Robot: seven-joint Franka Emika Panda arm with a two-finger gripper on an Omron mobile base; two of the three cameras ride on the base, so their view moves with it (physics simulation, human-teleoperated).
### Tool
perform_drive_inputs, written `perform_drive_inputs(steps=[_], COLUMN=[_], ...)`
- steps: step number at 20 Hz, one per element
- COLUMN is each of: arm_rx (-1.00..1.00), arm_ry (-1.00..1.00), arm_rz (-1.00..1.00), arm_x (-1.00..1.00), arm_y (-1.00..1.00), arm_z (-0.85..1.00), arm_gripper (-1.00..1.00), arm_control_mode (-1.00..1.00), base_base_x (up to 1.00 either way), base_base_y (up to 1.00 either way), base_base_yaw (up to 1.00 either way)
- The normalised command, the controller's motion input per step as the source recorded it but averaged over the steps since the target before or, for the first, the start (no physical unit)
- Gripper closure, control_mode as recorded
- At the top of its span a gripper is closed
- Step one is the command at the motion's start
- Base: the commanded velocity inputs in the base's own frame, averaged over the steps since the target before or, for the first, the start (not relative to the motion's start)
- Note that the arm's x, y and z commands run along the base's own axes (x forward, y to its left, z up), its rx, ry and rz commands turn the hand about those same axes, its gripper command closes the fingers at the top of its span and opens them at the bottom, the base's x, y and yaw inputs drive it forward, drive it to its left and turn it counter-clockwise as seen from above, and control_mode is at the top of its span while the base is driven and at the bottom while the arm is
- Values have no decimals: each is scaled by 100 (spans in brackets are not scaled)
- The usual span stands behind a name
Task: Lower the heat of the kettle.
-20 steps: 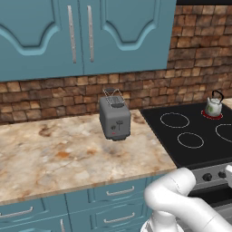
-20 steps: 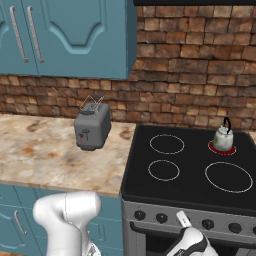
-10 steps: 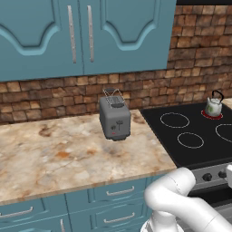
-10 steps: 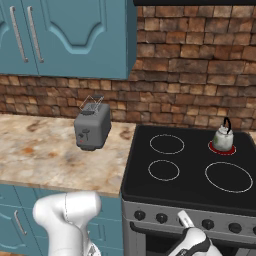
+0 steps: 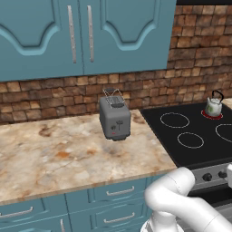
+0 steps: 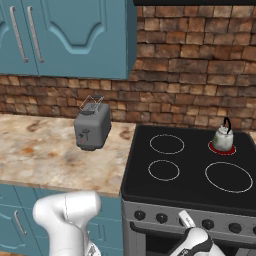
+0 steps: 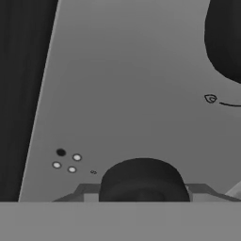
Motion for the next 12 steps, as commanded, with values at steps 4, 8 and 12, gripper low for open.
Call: perform_drive_inputs(steps=[4,8,12], arm_rx=[38,41,43], arm_ry=[0,0,0], arm_rz=[-3,-7,-12], arm_x=[-16,-21,-33], arm_y=[0,0,0], arm_z=[-2,0,0], arm_gripper=[100,100,100], arm_control_mode=[-100,-100,-100], base_base_x=[0,0,0], base_base_y=[0,0,0], base_base_yaw=[0,0,0])
